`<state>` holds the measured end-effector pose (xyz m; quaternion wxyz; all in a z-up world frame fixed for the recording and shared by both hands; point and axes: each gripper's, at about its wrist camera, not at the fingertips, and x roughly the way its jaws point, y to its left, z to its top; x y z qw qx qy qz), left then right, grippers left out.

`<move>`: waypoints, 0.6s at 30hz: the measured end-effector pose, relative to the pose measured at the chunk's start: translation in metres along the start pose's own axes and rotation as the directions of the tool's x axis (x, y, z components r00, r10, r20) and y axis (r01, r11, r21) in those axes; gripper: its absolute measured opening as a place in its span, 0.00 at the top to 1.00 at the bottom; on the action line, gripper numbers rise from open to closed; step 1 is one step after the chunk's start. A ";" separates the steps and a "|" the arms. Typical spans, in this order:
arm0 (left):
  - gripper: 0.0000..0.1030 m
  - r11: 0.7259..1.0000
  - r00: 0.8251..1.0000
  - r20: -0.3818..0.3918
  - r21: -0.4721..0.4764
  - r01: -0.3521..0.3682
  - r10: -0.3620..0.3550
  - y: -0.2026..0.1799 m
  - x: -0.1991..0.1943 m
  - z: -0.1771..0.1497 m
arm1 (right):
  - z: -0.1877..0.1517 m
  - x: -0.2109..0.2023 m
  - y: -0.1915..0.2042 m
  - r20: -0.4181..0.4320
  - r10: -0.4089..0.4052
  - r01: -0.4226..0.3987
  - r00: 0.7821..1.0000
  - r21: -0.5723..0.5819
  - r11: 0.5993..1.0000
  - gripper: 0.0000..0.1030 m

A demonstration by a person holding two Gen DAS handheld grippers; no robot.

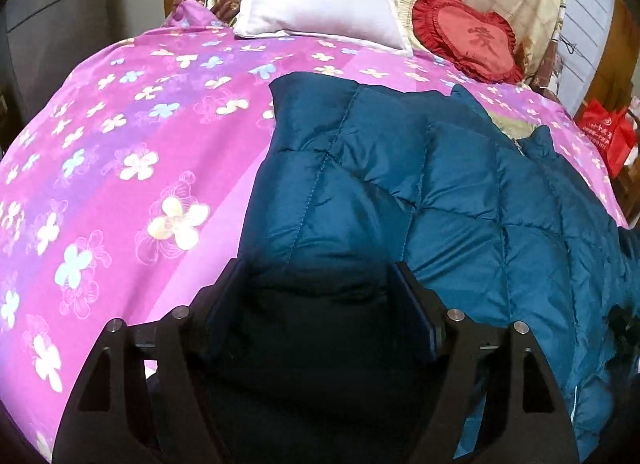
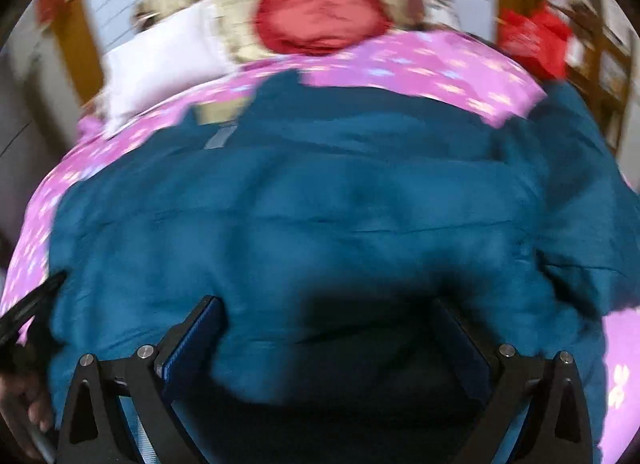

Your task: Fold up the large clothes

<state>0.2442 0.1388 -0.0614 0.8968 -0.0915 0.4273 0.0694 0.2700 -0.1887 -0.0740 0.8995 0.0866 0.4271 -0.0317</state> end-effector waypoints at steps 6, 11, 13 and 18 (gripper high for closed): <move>0.26 1.000 1.000 -0.009 0.010 -0.008 0.008 -0.003 0.002 0.003 | -0.001 -0.018 -0.006 0.041 -0.017 0.017 0.999 0.014 1.000 0.02; 0.24 1.000 1.000 -0.011 0.007 0.000 0.000 -0.001 0.004 0.004 | 0.008 -0.031 0.022 0.139 -0.027 0.045 0.990 -0.124 0.991 0.02; 0.23 1.000 1.000 -0.011 0.007 0.001 -0.001 -0.001 0.004 0.004 | 0.007 -0.002 0.013 0.051 -0.055 0.060 0.997 -0.102 0.993 0.00; 0.22 1.000 1.000 -0.016 0.010 0.000 0.000 -0.002 0.006 0.005 | 0.012 -0.001 -0.009 0.021 0.002 -0.002 1.000 0.008 1.000 0.00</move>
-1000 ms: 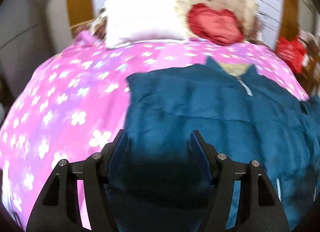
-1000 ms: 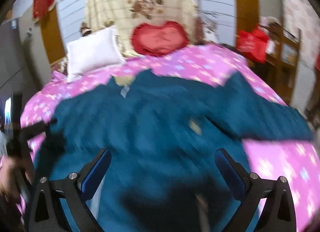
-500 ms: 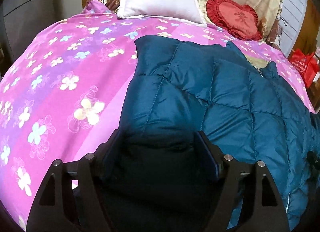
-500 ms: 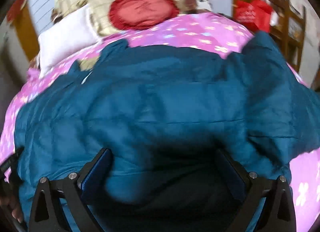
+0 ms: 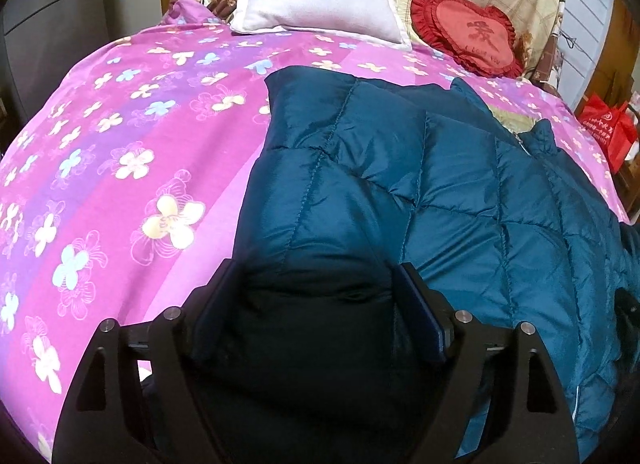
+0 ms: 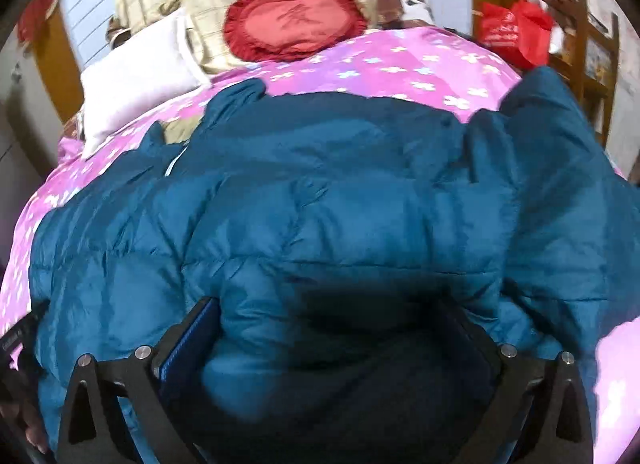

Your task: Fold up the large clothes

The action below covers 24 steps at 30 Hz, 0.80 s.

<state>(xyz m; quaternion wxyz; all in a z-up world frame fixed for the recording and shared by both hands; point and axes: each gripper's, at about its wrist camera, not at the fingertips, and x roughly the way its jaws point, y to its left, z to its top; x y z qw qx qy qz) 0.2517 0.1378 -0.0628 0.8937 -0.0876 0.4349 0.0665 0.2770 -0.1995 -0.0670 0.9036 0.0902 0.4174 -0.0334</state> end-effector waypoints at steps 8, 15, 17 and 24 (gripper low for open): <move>0.21 1.000 1.000 -0.001 0.002 0.000 0.000 -0.001 0.001 0.000 | -0.026 -0.022 0.039 -0.015 0.023 -0.025 1.000 -0.113 0.993 0.00; 0.22 1.000 0.989 0.145 -0.010 -0.015 0.016 -0.024 -0.043 0.008 | -0.041 -0.004 0.037 -0.032 -0.002 -0.002 0.999 -0.125 0.992 0.00; 0.21 0.997 0.987 0.141 0.032 0.070 -0.074 -0.051 -0.049 0.010 | -0.041 -0.004 0.037 -0.032 -0.005 0.001 0.999 -0.128 0.992 0.00; 0.18 0.964 0.999 0.030 0.264 0.022 -0.031 -0.123 0.002 -0.013 | -0.043 -0.007 0.037 -0.029 0.006 -0.009 1.000 -0.124 0.992 0.00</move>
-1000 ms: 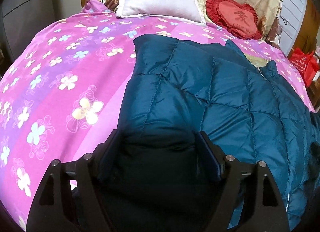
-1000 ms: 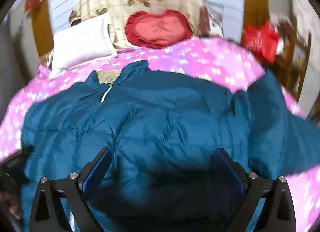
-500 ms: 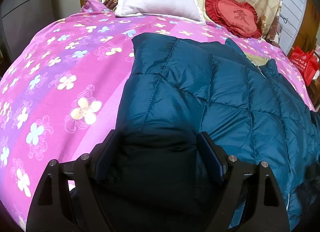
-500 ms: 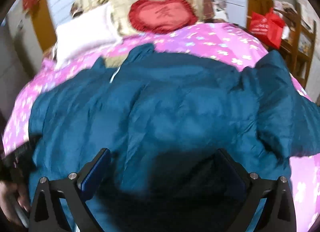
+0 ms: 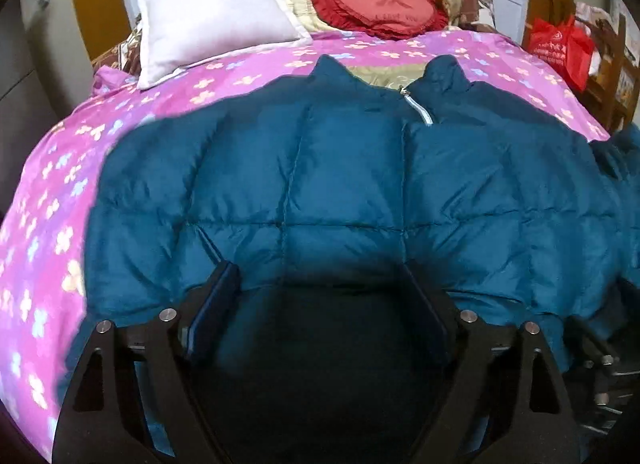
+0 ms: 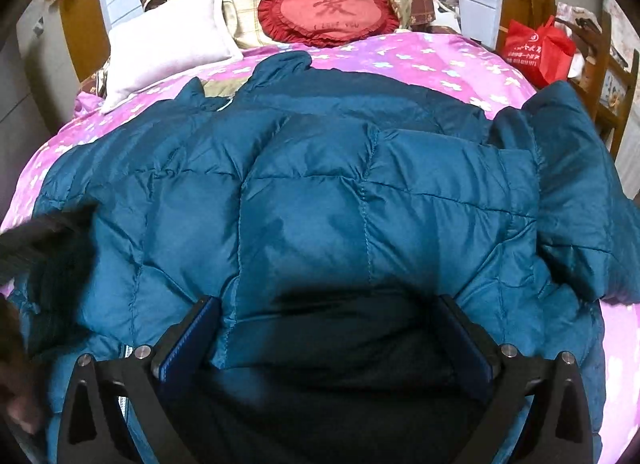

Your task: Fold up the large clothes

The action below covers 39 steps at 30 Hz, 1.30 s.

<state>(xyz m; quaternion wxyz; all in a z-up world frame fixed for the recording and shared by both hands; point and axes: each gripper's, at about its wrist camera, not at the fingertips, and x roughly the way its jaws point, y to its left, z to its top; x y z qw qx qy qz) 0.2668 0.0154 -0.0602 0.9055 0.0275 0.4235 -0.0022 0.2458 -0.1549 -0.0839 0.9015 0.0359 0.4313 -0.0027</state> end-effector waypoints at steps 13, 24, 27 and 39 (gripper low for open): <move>0.11 0.999 0.999 -0.017 -0.037 0.038 -0.039 0.006 -0.004 -0.005 | 0.001 0.000 -0.001 -0.001 -0.007 0.007 1.000 -0.018 1.000 0.00; 0.11 0.982 0.996 -0.034 -0.168 -0.088 0.083 0.107 -0.020 -0.029 | -0.001 0.000 0.000 0.001 -0.009 0.009 1.000 -0.021 1.000 0.00; 0.09 0.962 0.998 -0.060 -0.274 -0.009 -0.007 0.129 -0.012 -0.031 | -0.001 0.000 -0.001 0.001 -0.009 0.009 1.000 -0.022 1.000 0.00; 0.09 0.961 0.998 -0.054 -0.277 -0.005 -0.010 0.126 -0.019 -0.038 | 0.003 0.002 -0.001 -0.006 0.000 -0.001 1.000 -0.033 0.999 0.00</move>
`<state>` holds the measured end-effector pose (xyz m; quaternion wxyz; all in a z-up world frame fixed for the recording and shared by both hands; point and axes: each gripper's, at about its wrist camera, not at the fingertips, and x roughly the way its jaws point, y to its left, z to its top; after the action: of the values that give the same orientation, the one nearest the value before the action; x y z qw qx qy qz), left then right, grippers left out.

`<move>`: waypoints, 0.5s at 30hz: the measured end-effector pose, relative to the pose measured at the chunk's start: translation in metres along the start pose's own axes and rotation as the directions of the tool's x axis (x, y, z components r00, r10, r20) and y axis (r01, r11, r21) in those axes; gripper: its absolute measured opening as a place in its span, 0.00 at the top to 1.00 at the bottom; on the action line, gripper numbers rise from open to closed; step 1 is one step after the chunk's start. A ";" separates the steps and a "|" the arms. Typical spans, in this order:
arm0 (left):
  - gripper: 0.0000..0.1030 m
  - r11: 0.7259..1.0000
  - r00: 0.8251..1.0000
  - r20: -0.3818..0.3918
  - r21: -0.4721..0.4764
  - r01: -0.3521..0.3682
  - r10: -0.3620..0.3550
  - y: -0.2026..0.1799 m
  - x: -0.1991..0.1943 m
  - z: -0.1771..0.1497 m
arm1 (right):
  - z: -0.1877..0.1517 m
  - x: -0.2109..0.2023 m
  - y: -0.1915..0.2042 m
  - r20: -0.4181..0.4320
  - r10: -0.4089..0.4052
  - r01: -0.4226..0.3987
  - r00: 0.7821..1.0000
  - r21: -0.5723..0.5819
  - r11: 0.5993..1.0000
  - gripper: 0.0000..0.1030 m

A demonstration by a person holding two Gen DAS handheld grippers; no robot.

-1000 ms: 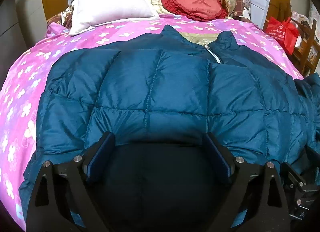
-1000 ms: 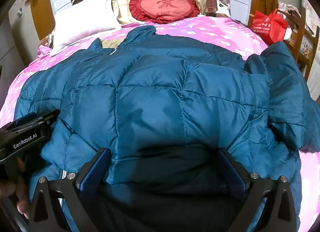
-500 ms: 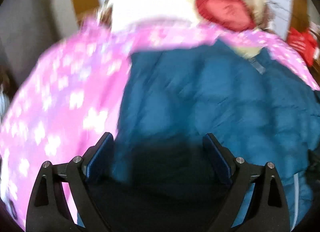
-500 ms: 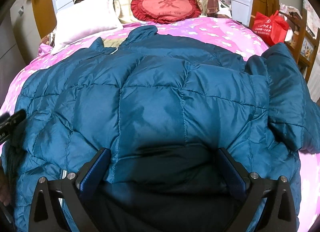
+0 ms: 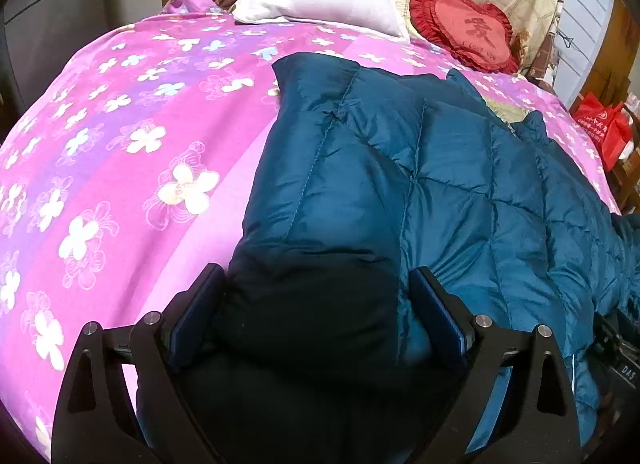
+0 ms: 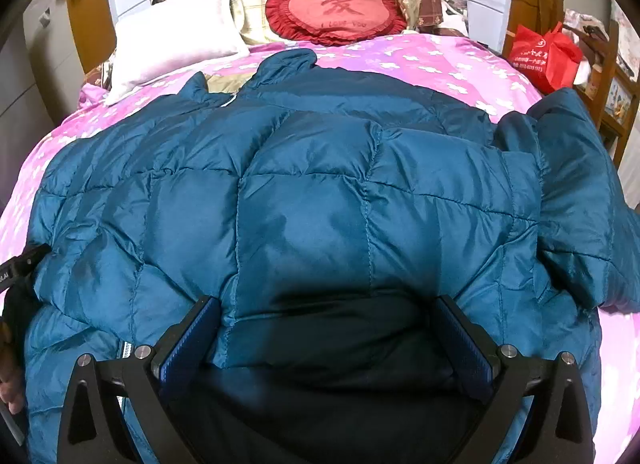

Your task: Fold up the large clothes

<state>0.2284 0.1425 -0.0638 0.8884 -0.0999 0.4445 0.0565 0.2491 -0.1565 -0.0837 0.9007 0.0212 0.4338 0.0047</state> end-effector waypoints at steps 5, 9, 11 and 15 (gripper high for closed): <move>0.09 1.000 1.000 0.003 -0.014 -0.004 0.004 0.000 -0.002 -0.002 | 0.003 0.000 -0.004 0.017 0.024 -0.024 1.000 0.001 1.000 0.00; 0.09 0.999 1.000 0.008 -0.032 0.001 -0.001 0.002 -0.008 -0.008 | 0.005 0.001 -0.004 0.019 0.024 -0.024 1.000 -0.007 1.000 0.00; 0.09 0.999 1.000 0.005 -0.032 -0.003 0.003 0.002 -0.010 -0.010 | 0.005 -0.003 -0.005 0.026 0.025 -0.025 0.999 -0.007 1.000 0.00; 0.09 0.999 0.999 0.043 -0.031 -0.021 0.022 0.005 -0.029 -0.020 | 0.011 -0.047 -0.039 0.153 -0.011 0.000 0.988 0.075 0.997 0.00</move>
<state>0.1949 0.1423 -0.0528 0.8957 -0.1073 0.4250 0.0749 0.2280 -0.1968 -0.0416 0.9300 0.0540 0.3631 -0.0158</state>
